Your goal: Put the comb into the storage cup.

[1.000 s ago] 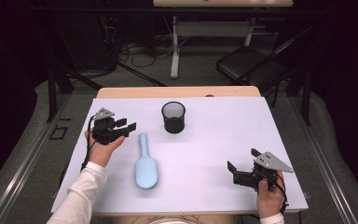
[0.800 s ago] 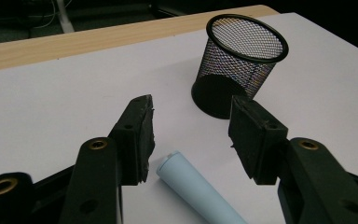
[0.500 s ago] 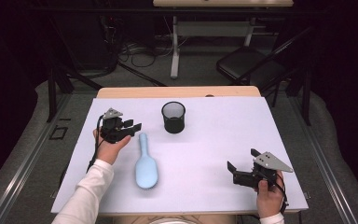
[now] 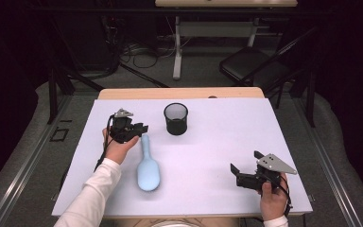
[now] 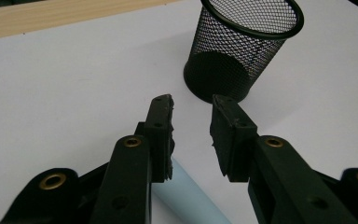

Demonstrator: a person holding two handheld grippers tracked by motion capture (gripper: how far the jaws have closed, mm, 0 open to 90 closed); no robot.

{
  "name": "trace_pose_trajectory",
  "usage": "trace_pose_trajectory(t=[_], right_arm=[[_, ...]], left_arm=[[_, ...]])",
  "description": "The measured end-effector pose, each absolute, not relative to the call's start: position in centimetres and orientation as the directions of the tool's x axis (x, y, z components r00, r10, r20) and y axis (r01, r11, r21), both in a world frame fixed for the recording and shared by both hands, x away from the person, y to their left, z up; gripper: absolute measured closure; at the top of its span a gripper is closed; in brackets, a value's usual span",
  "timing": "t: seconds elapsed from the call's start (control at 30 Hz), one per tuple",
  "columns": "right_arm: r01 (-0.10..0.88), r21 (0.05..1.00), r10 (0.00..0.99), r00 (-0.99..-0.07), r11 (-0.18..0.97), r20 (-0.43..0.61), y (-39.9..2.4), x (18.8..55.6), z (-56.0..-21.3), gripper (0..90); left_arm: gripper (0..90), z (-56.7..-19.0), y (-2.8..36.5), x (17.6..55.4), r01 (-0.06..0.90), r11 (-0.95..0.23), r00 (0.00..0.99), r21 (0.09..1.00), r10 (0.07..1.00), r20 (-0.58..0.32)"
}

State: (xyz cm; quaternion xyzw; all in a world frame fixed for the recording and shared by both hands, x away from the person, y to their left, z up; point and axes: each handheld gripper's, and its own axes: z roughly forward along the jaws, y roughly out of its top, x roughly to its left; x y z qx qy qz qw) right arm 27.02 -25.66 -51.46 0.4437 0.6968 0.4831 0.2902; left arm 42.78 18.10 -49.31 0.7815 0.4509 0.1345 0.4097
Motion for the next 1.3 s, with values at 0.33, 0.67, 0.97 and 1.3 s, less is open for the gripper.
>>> trace_pose_trajectory(t=[0.33,0.67,0.97,1.3], right_arm=[[0.343,0.929,0.898,-0.439,0.142,0.025,-25.7,27.1,-51.5,2.2],[0.346,0.928,0.898,-0.440,0.138,0.030,-25.8,27.2,-51.6,3.2],[0.349,0.927,0.896,-0.442,0.141,0.031,-25.8,27.2,-51.7,3.9],[0.350,0.926,0.895,-0.445,0.143,0.030,-25.8,27.2,-51.7,4.4]], left_arm=[[79.1,-50.1,16.9,44.1,0.647,-0.304,0.537,0.699,0.833,-0.134],[87.2,-51.2,16.6,44.9,0.680,-0.312,0.514,0.663,0.848,-0.128],[90.0,-52.3,15.9,45.4,0.691,-0.343,0.521,0.636,0.846,-0.111],[90.0,-53.0,15.4,45.7,0.698,-0.362,0.522,0.618,0.848,-0.093]])
